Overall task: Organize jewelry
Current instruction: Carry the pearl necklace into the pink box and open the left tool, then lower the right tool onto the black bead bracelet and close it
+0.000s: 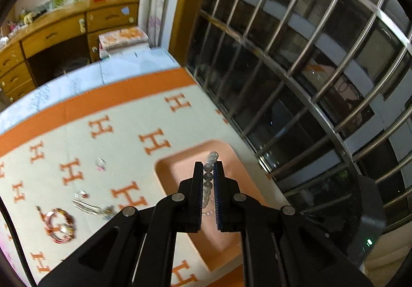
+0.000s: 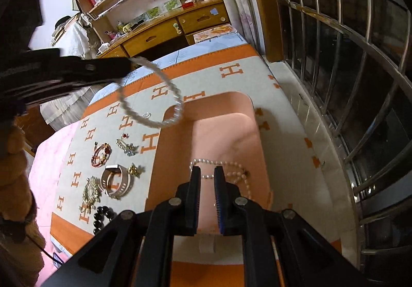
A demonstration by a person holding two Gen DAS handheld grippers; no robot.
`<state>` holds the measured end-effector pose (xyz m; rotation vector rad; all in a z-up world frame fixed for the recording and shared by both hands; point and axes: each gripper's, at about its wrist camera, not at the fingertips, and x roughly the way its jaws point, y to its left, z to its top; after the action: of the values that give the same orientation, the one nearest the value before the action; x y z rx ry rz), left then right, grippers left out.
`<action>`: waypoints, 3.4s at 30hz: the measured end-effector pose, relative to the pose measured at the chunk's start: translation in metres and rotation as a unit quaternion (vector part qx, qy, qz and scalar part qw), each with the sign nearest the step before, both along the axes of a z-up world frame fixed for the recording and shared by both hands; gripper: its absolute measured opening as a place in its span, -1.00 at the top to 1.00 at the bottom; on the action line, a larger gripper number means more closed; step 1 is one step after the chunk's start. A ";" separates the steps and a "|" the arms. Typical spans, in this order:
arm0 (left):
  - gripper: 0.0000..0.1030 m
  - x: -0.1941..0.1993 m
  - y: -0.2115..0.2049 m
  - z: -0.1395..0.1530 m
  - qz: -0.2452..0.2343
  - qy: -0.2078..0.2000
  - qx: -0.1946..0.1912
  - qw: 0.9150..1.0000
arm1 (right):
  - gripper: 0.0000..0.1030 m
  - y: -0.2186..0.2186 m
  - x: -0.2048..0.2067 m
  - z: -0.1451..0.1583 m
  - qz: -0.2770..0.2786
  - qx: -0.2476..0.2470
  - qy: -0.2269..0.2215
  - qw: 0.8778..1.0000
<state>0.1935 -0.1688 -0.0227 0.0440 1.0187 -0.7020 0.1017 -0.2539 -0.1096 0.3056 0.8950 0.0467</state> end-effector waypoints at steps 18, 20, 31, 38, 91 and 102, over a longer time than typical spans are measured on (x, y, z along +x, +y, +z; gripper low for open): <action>-0.34 -0.020 0.016 -0.047 0.068 -0.040 0.049 0.996 | 0.79 0.010 -0.001 -0.019 0.015 0.006 0.007 1.000; -0.37 -0.024 0.026 -0.046 0.080 -0.048 0.057 0.994 | 0.79 0.012 -0.001 -0.018 0.016 0.007 0.005 1.000; -0.67 -0.054 0.084 -0.032 0.145 -0.083 0.058 0.984 | 0.79 0.030 -0.007 -0.004 0.023 -0.007 -0.018 1.000; -0.71 -0.076 0.145 -0.027 0.209 -0.111 0.076 0.969 | 0.78 0.046 -0.014 0.013 0.035 -0.010 -0.046 0.998; 0.22 -0.072 0.179 -0.120 0.036 -0.004 0.213 0.976 | 0.71 0.150 -0.007 0.000 0.244 -0.040 -0.015 0.969; 0.53 -0.062 0.163 -0.123 -0.037 0.012 0.264 0.964 | 0.71 0.126 -0.013 0.004 0.230 -0.001 -0.027 0.973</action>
<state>0.1317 -0.0057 -0.1460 0.5408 1.2091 -0.4813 0.0884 -0.1282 -0.1058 0.0884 0.8971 0.4805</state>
